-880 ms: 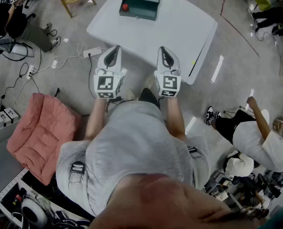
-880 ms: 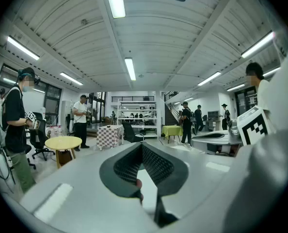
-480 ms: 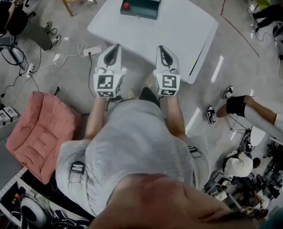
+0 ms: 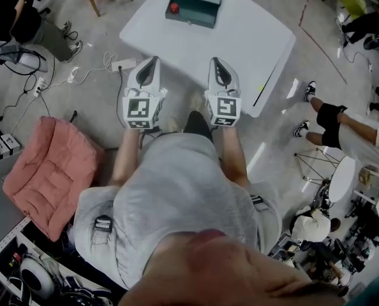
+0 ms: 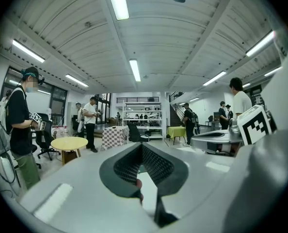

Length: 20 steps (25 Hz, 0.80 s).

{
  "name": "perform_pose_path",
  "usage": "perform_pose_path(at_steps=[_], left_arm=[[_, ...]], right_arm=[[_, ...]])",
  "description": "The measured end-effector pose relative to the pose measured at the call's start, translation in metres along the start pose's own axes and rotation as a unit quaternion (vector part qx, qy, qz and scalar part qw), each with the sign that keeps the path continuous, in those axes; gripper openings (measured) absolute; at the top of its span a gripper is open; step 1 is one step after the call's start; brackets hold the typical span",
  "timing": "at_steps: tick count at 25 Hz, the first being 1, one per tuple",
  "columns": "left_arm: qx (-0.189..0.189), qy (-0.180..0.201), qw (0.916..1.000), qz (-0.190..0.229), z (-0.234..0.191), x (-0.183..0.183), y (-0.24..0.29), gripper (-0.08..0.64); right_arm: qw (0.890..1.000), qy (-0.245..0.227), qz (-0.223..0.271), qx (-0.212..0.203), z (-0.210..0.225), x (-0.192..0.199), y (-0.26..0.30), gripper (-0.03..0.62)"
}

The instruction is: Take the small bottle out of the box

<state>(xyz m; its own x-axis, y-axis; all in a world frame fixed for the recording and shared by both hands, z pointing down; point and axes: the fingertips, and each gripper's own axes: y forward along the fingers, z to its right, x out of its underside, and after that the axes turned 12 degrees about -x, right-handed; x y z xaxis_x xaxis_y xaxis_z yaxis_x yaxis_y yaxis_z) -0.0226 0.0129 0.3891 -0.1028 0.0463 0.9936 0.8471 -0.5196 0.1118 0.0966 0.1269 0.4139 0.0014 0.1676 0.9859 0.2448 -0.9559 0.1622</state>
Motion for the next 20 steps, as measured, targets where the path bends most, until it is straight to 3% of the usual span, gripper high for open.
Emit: perform_pose_path(at_steps=[20], left_arm=[[-0.122,-0.028,0.9913,-0.04,-0.058,0.02,0.103,0.012]], right_arm=[[0.991,-0.003,-0.029,-0.134,0.039,0.001,0.157,0.003]])
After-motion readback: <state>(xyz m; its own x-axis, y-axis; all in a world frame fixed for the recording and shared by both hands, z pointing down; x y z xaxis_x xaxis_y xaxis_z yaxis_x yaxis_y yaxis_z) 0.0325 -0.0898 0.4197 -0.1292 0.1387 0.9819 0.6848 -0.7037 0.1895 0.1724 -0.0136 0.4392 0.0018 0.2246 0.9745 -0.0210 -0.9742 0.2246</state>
